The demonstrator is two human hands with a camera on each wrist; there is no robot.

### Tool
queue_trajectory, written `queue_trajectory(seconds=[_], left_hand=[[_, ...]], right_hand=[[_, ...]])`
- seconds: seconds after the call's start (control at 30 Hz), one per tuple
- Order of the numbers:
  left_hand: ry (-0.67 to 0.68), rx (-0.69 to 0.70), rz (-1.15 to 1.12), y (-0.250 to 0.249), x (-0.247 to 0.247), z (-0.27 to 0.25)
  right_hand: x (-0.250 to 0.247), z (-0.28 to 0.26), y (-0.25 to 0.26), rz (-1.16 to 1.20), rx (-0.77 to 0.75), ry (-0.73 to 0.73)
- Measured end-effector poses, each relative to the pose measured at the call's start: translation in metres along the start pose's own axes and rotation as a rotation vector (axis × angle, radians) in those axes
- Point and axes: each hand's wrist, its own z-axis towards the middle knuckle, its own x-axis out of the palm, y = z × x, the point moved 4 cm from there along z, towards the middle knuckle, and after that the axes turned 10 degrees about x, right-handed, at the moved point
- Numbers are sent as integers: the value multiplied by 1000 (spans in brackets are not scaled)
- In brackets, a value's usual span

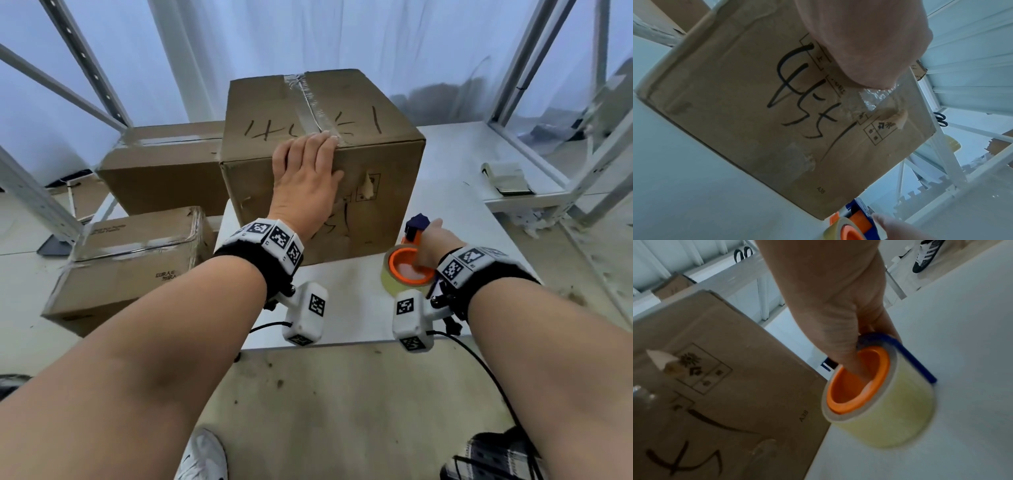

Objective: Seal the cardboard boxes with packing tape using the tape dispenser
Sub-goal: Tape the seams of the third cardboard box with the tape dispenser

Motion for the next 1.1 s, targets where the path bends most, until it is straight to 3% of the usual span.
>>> queue_trajectory(seconds=[0.13,0.37,0.53,0.67,0.73,0.83,0.97,1.1], left_hand=[[105,-24,-43,2,-2,3],[311,29,-121,7,-10,19],[391,25,-171,-2,-31,18],[519,34,-213,-7,-49,22],[527,47,-345,-3,-63,25],[511,-86,-510,19,-79,23],[727,-99,-205,67,-73,-2],[641,-33,-340,80,-69,-16]], right_hand=[[-16,-4,0,37,-50,-141],[-70,-36,-28,473,29,-390],[-118,-79,-34,759,-134,-596],[-141,-107,-1,927,-470,-472],[-146,-120,23,836,-652,-390],[-152,-141,52,668,-852,-290],[-156,-147,81,612,-887,-241],[-139,-146,95,620,-875,-80]])
